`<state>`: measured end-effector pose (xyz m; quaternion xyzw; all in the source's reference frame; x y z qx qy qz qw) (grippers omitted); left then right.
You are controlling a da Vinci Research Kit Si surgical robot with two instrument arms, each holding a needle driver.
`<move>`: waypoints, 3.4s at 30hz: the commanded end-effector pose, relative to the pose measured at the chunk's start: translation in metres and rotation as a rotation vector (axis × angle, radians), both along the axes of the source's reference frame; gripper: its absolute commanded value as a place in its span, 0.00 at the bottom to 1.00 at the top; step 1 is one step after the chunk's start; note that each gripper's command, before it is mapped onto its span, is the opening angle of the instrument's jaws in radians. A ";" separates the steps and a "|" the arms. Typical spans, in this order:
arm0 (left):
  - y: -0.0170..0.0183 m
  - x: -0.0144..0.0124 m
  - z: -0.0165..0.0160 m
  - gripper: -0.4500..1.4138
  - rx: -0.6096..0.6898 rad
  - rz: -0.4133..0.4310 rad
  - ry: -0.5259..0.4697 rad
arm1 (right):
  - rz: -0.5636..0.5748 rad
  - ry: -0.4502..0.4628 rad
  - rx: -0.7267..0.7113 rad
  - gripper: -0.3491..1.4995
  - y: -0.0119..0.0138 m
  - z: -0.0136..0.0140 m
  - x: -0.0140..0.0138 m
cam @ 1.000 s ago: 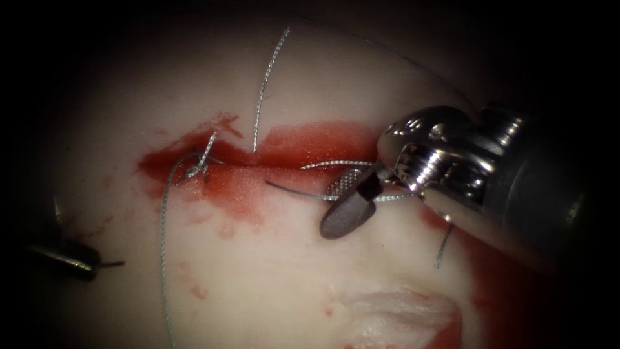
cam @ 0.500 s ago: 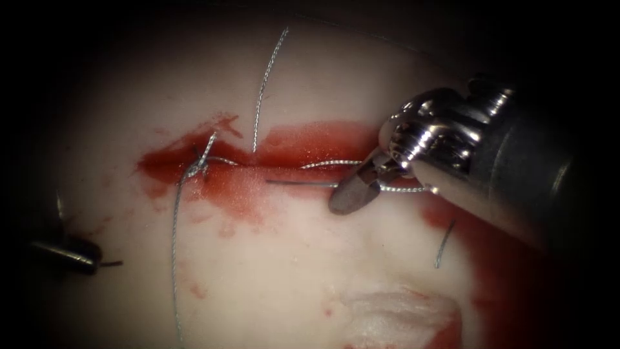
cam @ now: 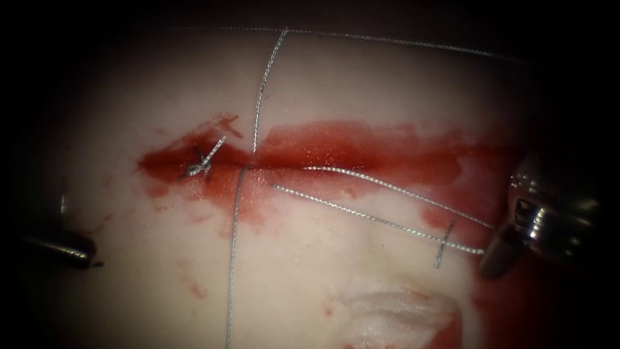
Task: Wound Closure
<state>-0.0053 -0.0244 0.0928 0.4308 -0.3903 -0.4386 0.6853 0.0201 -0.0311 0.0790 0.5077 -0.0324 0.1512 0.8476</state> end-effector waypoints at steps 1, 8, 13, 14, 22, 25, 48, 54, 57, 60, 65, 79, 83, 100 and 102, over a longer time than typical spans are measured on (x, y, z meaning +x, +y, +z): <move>0.0011 -0.0006 -0.0003 0.00 -0.006 -0.002 -0.003 | -0.008 -0.023 0.000 0.00 0.0005 0.0001 -0.0001; 0.0011 -0.0005 -0.0003 0.00 -0.006 -0.002 -0.004 | -0.054 -0.052 0.018 0.00 0.0002 -0.0002 -0.0011; 0.0011 -0.0005 -0.0003 0.00 -0.007 -0.004 -0.002 | 0.026 0.025 -0.023 0.35 0.0014 -0.0005 0.0004; 0.0011 -0.0005 -0.0003 0.00 -0.007 -0.004 -0.002 | 0.037 0.037 -0.027 0.45 0.0016 -0.0005 0.0008; 0.0011 -0.0006 -0.0003 0.00 -0.007 -0.005 -0.002 | 0.086 0.190 -0.145 0.90 0.0034 -0.0013 0.0034; 0.0011 -0.0006 -0.0003 0.00 -0.007 -0.005 -0.002 | 0.165 0.234 -0.222 0.91 0.0044 -0.0018 0.0043; 0.0011 -0.0007 -0.0002 0.00 -0.009 -0.007 0.000 | 0.413 0.206 -0.512 0.85 0.0075 -0.0029 0.0141; 0.0011 -0.0008 -0.0002 0.00 -0.009 -0.006 0.003 | 0.438 0.153 -0.507 0.79 0.0055 -0.0023 0.0166; 0.0010 -0.0008 -0.0001 0.00 -0.009 -0.007 0.003 | 0.420 0.128 -0.478 0.79 0.0043 -0.0016 0.0182; 0.0010 -0.0008 -0.0001 0.00 -0.010 -0.005 0.006 | 0.399 0.127 -0.471 0.86 0.0030 -0.0007 0.0196; 0.0010 -0.0009 -0.0001 0.00 -0.010 -0.006 0.006 | 0.392 0.138 -0.490 0.86 0.0015 0.0003 0.0202; 0.0008 -0.0011 0.0000 0.00 -0.013 -0.009 0.009 | 0.357 0.125 -0.449 0.00 0.0013 0.0015 0.0203; 0.0008 -0.0011 -0.0001 0.00 -0.012 -0.009 0.008 | 0.246 0.105 -0.283 0.00 0.0010 0.0007 0.0182; 0.0008 -0.0011 -0.0001 0.00 -0.012 -0.009 0.008 | 0.057 -0.172 -0.068 0.00 -0.0020 -0.0013 0.0092; 0.0008 -0.0011 -0.0001 0.00 -0.012 -0.009 0.008 | 0.040 -0.184 -0.069 0.00 -0.0020 -0.0013 0.0090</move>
